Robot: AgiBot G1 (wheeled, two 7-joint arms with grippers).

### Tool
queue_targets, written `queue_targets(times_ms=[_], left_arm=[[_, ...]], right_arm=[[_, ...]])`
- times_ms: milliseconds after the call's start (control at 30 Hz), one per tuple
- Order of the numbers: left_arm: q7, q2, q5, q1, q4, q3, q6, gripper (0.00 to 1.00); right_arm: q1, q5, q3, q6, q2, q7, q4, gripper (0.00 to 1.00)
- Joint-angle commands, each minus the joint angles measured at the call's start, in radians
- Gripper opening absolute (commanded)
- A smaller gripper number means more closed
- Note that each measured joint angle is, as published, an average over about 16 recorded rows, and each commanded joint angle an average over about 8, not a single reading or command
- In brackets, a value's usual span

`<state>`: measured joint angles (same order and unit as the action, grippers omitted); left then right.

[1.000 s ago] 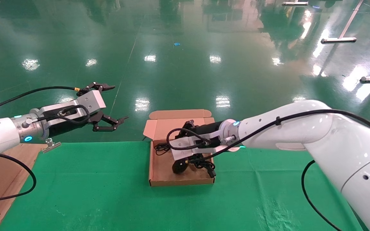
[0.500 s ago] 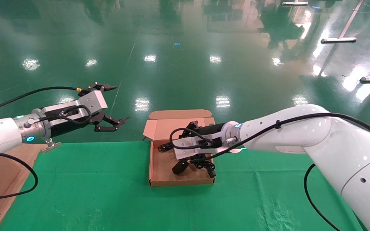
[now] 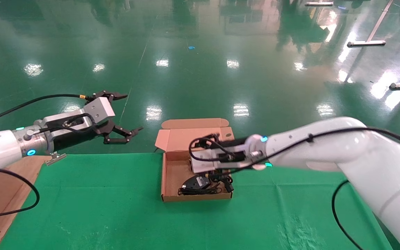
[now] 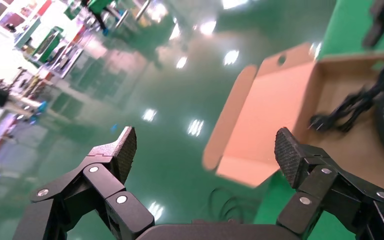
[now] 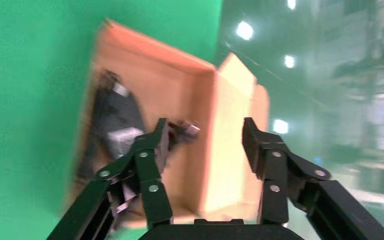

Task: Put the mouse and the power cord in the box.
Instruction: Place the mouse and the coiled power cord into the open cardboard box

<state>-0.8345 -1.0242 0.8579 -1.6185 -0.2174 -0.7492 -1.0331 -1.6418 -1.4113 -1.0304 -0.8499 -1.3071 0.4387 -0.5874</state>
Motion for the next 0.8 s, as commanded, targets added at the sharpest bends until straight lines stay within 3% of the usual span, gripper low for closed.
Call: queue_targets(times_ms=[33,800], left_arm=[[0.029,0.012,-0.004,0.016,-0.031,0.014,-0.013,1.0],[0.456,0.184,-0.057,0.243,-0.476,0.209,-0.206,1.0]], right_arm=[[0.017,0.02,0.021,-0.018,0.02,-0.018,-0.02,1.0],[0.253,0.303,0.334,-0.288,0.31,-0.279,-0.311,1.0]])
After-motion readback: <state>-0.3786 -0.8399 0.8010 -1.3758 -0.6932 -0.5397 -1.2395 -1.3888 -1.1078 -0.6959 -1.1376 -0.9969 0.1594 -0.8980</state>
